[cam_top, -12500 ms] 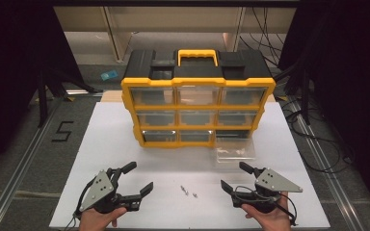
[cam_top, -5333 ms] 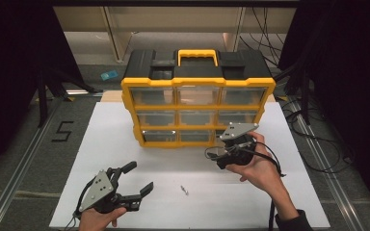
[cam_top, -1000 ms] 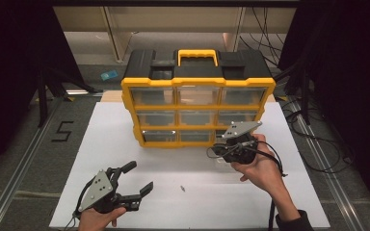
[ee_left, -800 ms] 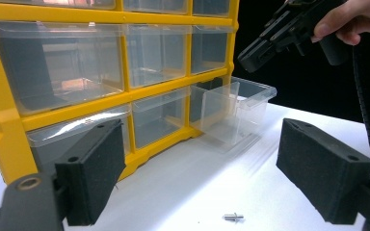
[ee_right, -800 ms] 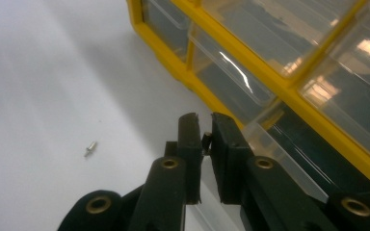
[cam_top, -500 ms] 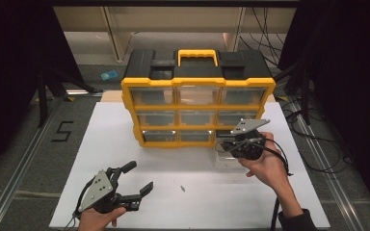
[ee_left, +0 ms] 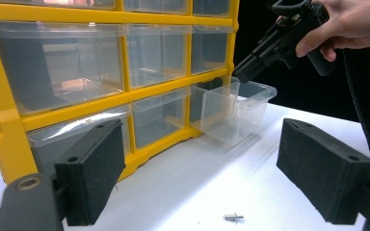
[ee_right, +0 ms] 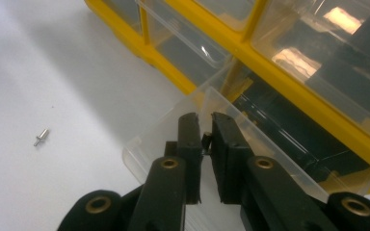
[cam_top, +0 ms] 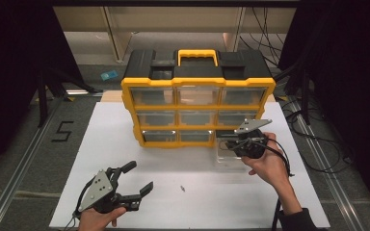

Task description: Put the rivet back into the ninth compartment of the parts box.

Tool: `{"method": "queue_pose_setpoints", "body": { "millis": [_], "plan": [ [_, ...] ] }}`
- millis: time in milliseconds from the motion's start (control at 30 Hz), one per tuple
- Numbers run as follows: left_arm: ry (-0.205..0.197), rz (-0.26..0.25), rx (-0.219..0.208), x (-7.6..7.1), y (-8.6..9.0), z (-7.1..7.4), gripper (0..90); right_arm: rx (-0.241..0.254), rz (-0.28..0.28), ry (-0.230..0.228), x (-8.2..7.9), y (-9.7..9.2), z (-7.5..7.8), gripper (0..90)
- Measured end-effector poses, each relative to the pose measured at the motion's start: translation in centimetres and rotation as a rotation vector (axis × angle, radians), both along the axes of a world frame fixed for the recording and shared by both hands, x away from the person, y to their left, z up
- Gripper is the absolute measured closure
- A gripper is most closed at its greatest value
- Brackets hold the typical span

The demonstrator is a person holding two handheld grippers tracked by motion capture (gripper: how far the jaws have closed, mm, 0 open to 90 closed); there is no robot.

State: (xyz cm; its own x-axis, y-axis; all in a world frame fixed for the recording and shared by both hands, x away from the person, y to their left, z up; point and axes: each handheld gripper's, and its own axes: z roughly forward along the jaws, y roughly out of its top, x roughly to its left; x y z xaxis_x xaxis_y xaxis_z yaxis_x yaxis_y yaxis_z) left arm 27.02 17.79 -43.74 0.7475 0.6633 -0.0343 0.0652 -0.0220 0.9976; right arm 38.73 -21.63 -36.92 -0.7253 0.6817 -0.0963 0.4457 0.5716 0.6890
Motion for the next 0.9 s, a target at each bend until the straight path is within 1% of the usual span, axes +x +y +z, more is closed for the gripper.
{"method": "queue_pose_setpoints", "body": {
  "millis": [33, 100, 133, 200, 267, 300, 333, 367, 400, 433, 467, 500, 533, 567, 600, 667, 700, 733, 767, 800, 867, 900],
  "plan": [
    [0.0, 0.0, 0.0, 0.0, 0.0, 0.0, 16.6, -0.005, -0.005, 0.016, 0.0, 0.0, -0.1, 83.2],
    [0.0, 0.0, 0.0, 0.0, 0.0, 0.0, 16.6, -0.001, -0.001, 0.012, 0.1, 0.0, -0.2, 83.1],
    [0.0, 0.0, 0.0, 0.0, 0.0, 0.0, 16.6, -0.003, -0.005, -0.004, 0.2, 0.0, -0.5, 82.7],
    [0.0, 0.0, 0.0, 0.0, 0.0, 0.0, 16.6, -0.003, -0.01, 0.005, 0.2, 0.1, -0.5, 82.3],
    [0.001, -0.001, 0.0, 0.0, 0.0, 0.0, 16.6, -0.014, -0.01, 0.042, 0.3, 0.0, -0.8, 75.7],
    [0.001, -0.001, 0.0, 0.0, 0.0, 0.0, 16.6, -0.014, -0.01, 0.042, 0.3, 0.0, -0.8, 75.7],
    [0.0, -0.001, -0.001, 0.0, 0.0, 0.0, 16.6, -0.005, -0.035, 0.05, 0.3, 0.1, -1.1, 63.3],
    [0.0, -0.001, -0.001, 0.0, 0.0, 0.0, 16.6, -0.003, -0.039, 0.04, 0.3, 0.2, -1.1, 60.1],
    [0.0, -0.001, -0.001, 0.0, 0.0, 0.0, 16.6, -0.003, -0.039, 0.04, 0.3, 0.2, -1.1, 60.1],
    [0.0, -0.001, 0.001, 0.0, 0.0, 0.0, 16.6, -0.006, -0.035, 0.05, 0.1, 0.2, -0.7, 55.9],
    [0.0, -0.001, 0.0, 0.0, 0.0, 0.0, 16.6, 0.005, -0.025, -0.007, 0.0, 0.5, -0.4, 47.5],
    [0.003, -0.001, -0.002, 0.0, 0.0, 0.0, 16.6, 0.005, -0.025, -0.007, 0.0, 0.5, -0.4, 47.5],
    [0.004, -0.002, -0.002, 0.0, 0.0, 0.0, 16.6, 0.005, -0.015, -0.001, -0.2, 0.7, 0.1, 42.5],
    [0.004, -0.002, -0.002, 0.0, 0.0, 0.0, 16.6, 0.005, -0.015, -0.001, -0.2, 0.7, 0.1, 42.5],
    [0.001, -0.001, 0.0, 0.0, 0.0, 0.0, 16.6, 0.016, -0.009, -0.017, -0.4, 1.1, 0.4, 39.7],
    [0.0, 0.0, -0.001, 0.0, 0.0, 0.0, 16.6, 0.02, -0.001, -0.014, -0.4, 1.3, 0.5, 38.6],
    [-0.001, -0.001, -0.001, 0.0, 0.0, 0.0, 16.6, 0.022, 0.02, -0.029, -0.5, 1.5, 0.5, 37.3],
    [0.0, -0.001, 0.0, 0.0, 0.0, 0.0, 16.6, 0.026, 0.022, -0.03, -0.7, 2.0, 0.7, 36.1],
    [0.0, -0.001, 0.0, 0.0, 0.0, 0.0, 16.6, 0.026, 0.022, -0.03, -0.7, 2.0, 0.7, 36.1],
    [0.003, -0.001, -0.002, 0.0, 0.0, 0.0, 16.6, 0.028, 0.037, -0.04, -1.0, 2.5, 0.8, 34.0],
    [0.002, -0.001, -0.001, 0.0, 0.0, 0.0, 16.6, 0.032, 0.061, -0.045, -1.3, 3.3, 0.9, 33.1],
    [0.002, -0.001, -0.001, 0.0, 0.0, 0.0, 16.6, 0.032, 0.061, -0.045, -1.3, 3.3, 0.9, 33.1]
  ]
}}
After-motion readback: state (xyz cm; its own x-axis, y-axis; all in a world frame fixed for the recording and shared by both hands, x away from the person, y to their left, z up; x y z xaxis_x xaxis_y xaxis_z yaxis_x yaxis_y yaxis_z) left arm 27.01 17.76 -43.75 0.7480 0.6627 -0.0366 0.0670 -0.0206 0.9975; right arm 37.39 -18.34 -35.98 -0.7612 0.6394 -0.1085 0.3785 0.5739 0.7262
